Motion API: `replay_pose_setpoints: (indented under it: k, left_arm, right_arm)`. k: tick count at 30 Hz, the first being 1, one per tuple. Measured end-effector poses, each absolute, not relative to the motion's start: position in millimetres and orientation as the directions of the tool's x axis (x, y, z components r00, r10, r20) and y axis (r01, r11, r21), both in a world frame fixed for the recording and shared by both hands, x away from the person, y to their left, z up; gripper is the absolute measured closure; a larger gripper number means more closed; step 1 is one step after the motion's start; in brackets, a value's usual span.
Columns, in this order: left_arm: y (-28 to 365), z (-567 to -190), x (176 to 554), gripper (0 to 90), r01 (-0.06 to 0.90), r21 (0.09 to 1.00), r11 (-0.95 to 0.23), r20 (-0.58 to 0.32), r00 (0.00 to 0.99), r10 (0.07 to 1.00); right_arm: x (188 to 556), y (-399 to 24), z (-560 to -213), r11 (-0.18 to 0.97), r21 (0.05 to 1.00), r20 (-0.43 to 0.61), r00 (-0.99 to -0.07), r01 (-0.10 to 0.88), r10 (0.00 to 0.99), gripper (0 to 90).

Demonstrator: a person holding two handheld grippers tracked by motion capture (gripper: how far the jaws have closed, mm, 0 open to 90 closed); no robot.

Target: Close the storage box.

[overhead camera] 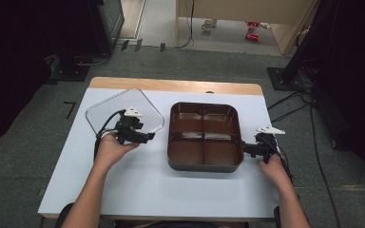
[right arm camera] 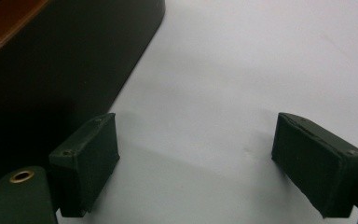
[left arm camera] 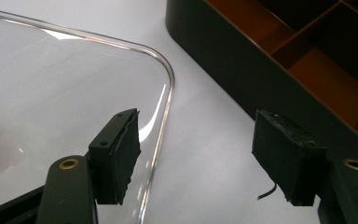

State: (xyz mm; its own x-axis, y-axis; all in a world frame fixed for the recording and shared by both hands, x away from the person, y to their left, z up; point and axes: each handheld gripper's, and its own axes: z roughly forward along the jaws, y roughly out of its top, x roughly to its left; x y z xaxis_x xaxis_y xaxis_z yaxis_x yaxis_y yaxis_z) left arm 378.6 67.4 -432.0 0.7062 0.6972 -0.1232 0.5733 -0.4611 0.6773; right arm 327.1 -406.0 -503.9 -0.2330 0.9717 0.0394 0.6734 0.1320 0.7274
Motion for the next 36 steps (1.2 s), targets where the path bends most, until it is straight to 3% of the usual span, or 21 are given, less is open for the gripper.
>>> replay_pose_setpoints:
  k: [36]
  left_arm:
    - [99,-435,434,35.8,0.615,0.691,-0.38,-0.132,0.624,0.77]
  right_arm:
    - [327,-406,-504,0.13,0.728,0.041,-0.232,0.673,0.972,14.2]
